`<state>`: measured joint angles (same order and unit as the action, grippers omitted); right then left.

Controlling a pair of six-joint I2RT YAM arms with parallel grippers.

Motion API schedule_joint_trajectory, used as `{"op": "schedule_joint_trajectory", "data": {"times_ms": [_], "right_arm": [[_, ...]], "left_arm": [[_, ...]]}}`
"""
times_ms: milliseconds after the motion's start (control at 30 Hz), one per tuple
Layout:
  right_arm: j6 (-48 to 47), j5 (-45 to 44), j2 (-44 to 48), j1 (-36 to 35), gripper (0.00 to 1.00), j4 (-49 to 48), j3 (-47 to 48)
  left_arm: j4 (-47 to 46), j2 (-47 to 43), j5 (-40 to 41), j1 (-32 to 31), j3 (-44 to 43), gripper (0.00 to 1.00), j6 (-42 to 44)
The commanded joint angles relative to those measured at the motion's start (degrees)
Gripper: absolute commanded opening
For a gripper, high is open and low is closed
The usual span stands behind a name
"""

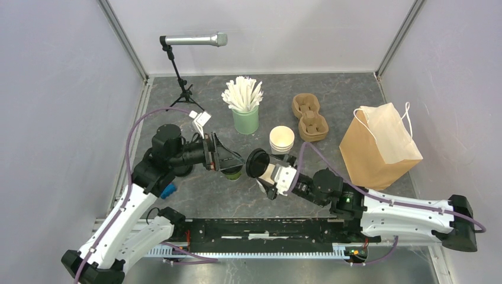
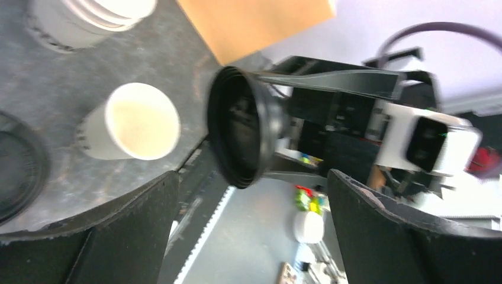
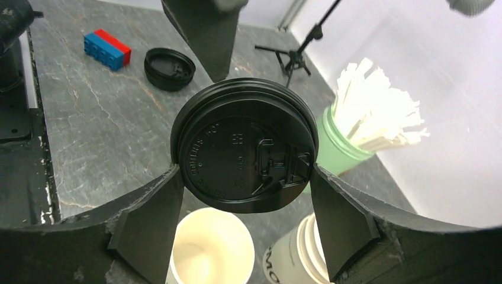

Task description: Pack the takeout coffee

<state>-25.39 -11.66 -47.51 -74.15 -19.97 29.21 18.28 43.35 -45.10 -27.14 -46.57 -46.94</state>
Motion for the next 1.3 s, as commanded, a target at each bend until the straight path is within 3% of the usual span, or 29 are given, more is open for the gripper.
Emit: {"op": "schedule_joint_trajectory", "data": {"times_ms": [0,133,167,367,567,800,1267], "right_arm": [[10.54,-7.95,-0.62,-0.22,0.81,25.75,11.67],[17.01,-11.94,-5.58,-0.23,0.83,41.96,21.49],[19.27,-11.94,-9.54,-0.21,0.83,50.08,27.15],[21.49,-11.01,-21.12,-0.10,0.86,66.20,39.01],[21.61,-8.93,-29.29,2.22,0.86,69.82,44.76],[21.43,-3.99,-32.01,6.65,0.86,68.04,44.85],[19.61,1.28,-37.35,9.96,0.86,70.09,46.75]], "left_arm": [[14.92,0.49,15.12,-0.20,-5.22,1.00,17.45],[20.90,-4.51,34.02,-0.22,-4.90,1.00,25.57],[21.94,-9.14,40.81,-0.20,-3.24,1.00,28.18],[20.17,-18.62,43.64,-0.20,1.67,1.00,28.66],[20.72,-24.93,49.12,-0.22,1.74,1.00,28.66],[21.27,-29.83,53.21,-0.20,2.04,1.00,28.48],[21.36,-28.80,52.52,-0.20,2.44,1.00,28.39]]}}
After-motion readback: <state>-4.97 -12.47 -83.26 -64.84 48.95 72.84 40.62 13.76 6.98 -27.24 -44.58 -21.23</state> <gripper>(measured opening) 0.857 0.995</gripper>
